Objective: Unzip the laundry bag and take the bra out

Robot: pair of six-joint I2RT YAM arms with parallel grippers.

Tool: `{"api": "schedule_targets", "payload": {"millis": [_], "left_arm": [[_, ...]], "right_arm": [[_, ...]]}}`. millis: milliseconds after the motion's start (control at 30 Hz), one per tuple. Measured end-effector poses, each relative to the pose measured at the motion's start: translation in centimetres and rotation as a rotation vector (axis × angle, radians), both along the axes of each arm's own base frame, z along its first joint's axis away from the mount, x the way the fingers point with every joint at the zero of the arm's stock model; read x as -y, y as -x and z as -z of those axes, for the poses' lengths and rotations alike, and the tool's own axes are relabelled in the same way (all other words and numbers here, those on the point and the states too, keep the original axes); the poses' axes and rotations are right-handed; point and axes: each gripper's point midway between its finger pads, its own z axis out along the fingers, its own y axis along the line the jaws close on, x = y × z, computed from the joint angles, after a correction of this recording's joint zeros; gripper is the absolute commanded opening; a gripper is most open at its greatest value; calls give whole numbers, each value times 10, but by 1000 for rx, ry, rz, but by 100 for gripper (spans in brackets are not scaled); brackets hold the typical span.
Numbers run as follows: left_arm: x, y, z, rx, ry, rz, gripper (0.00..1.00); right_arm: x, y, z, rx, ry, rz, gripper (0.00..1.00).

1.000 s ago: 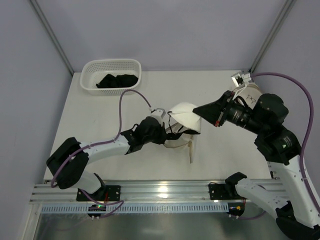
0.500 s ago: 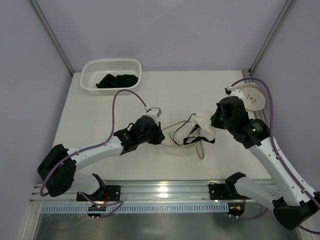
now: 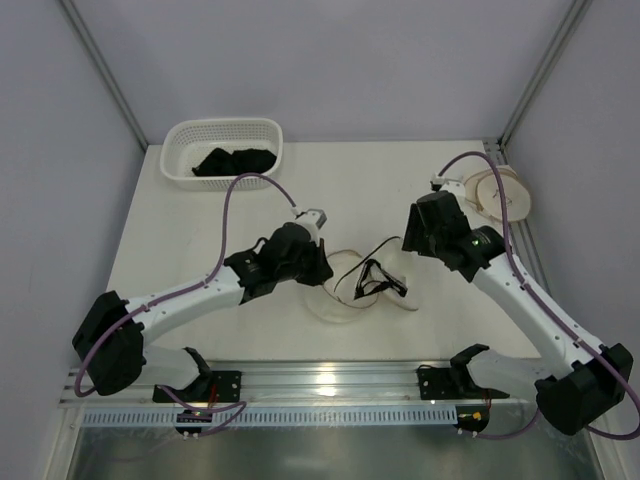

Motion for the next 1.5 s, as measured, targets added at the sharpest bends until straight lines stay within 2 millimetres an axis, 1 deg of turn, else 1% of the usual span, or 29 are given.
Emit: {"api": "schedule_targets", "payload": {"millis": [100, 267, 300, 367, 433, 500, 567, 700, 833, 967, 1167, 1233, 1300, 1400, 1433, 1500], "left_arm": [[0, 3, 2, -22, -3, 4, 0], [5, 4, 6, -53, -9, 16, 0], [6, 4, 7, -57, -10, 17, 0], [7, 4, 7, -60, -10, 19, 0], [7, 4, 7, -61, -9, 18, 0], [7, 4, 7, -63, -9, 19, 0], [7, 5, 7, -63, -8, 19, 0], [7, 5, 7, -65, -7, 19, 0], [8, 5, 7, -73, 0, 12, 0], [8, 6, 7, -77, 3, 12, 0], [9, 6, 6, -81, 7, 10, 0], [9, 6, 7, -82, 7, 10, 0], [9, 6, 7, -83, 8, 9, 0], [9, 6, 7, -83, 8, 9, 0], [9, 6, 7, -83, 8, 9, 0], [9, 6, 7, -83, 8, 9, 0]], "right_arm": [[-14, 2, -16, 50, -72, -68, 68], [-44, 11, -62, 145, -201, -229, 66], [-52, 12, -68, 157, -223, -263, 65], [-65, 15, -70, 157, -252, -320, 62], [-79, 19, -64, 132, -281, -377, 60], [-90, 25, -49, 92, -297, -418, 60], [-97, 30, -30, 40, -295, -438, 59], [-112, 42, 15, -75, -285, -464, 59], [-123, 54, 52, -172, -265, -473, 59], [-127, 54, 74, -208, -250, -451, 59], [-128, 49, 98, -240, -228, -406, 56], [-130, 47, 104, -247, -223, -399, 49], [-132, 45, 108, -251, -223, -394, 45], [-136, 43, 108, -240, -234, -395, 32], [-137, 42, 107, -233, -238, -396, 22], [-139, 40, 105, -224, -244, -397, 14]]}}
